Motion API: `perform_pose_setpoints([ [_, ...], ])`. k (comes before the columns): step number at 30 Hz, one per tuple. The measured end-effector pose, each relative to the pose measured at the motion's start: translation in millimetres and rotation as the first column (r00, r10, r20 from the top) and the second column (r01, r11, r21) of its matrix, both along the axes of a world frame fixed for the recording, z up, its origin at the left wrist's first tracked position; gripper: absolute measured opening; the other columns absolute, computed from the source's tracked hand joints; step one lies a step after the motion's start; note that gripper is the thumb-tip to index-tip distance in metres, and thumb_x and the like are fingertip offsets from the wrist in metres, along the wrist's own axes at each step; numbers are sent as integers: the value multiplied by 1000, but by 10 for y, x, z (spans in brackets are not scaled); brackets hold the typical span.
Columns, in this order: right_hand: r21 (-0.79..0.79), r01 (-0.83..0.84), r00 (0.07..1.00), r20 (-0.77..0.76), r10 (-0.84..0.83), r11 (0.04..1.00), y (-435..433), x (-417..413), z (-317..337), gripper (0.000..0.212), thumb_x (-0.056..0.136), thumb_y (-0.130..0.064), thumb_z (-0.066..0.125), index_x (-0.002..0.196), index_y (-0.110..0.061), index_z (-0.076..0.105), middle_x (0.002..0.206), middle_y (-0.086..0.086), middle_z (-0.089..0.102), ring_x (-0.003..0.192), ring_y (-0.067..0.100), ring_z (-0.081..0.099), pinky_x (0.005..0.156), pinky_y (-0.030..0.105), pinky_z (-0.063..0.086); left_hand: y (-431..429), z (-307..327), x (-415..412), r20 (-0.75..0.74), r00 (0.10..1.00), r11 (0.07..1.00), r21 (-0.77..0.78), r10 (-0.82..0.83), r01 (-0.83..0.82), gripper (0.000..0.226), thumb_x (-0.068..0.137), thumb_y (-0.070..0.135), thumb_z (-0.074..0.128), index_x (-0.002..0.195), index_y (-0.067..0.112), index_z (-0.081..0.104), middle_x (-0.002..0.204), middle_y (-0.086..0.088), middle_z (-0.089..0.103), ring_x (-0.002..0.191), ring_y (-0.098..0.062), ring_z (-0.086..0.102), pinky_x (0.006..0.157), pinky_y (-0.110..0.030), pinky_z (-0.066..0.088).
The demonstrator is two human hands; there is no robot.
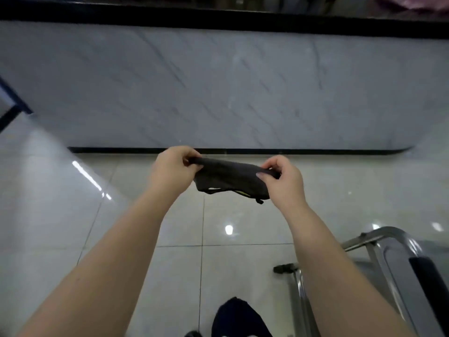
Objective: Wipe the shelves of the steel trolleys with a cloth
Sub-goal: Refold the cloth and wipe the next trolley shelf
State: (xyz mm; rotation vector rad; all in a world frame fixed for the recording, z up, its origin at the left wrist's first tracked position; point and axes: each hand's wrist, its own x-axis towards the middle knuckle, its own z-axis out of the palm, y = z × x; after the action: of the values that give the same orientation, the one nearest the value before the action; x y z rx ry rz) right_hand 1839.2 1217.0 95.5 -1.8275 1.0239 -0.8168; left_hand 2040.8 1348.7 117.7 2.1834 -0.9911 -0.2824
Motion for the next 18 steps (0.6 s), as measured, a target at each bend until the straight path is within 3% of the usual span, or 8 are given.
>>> perform_pose_setpoints([
  [3,-7,116,993,12,-116,993,-564,99,37,28,82,-9,73,78,-33,58,79,-16,63,78,-2,59,62,4,40,-828,44,255,110,989,994,55,-102,97,11,81,26,70,89,34,71,83,15,67,84,-14,64,76,-32,51],
  [6,-10,195,979,66,-194,981,-1212,160,58,27,82,-8,72,80,-31,60,79,-19,64,80,-2,59,65,5,42,-1672,106,441,209,954,977,52,-214,208,11,82,29,69,92,31,71,85,13,68,84,-16,63,76,-33,50],
  [12,-21,351,934,84,-348,936,-2546,288,242,21,83,-6,71,80,-24,60,84,-11,61,78,-3,55,71,16,43,-3245,308,639,106,934,940,40,-340,338,8,81,32,72,87,36,69,84,12,68,84,-14,63,77,-34,53],
  [18,-152,499,867,78,-493,853,-3655,168,378,30,83,-5,68,79,-32,56,87,-10,60,83,-7,54,69,2,36,-4786,426,570,133,854,857,-52,-502,512,13,84,28,70,82,41,66,81,19,64,86,-11,62,79,-34,51],
])
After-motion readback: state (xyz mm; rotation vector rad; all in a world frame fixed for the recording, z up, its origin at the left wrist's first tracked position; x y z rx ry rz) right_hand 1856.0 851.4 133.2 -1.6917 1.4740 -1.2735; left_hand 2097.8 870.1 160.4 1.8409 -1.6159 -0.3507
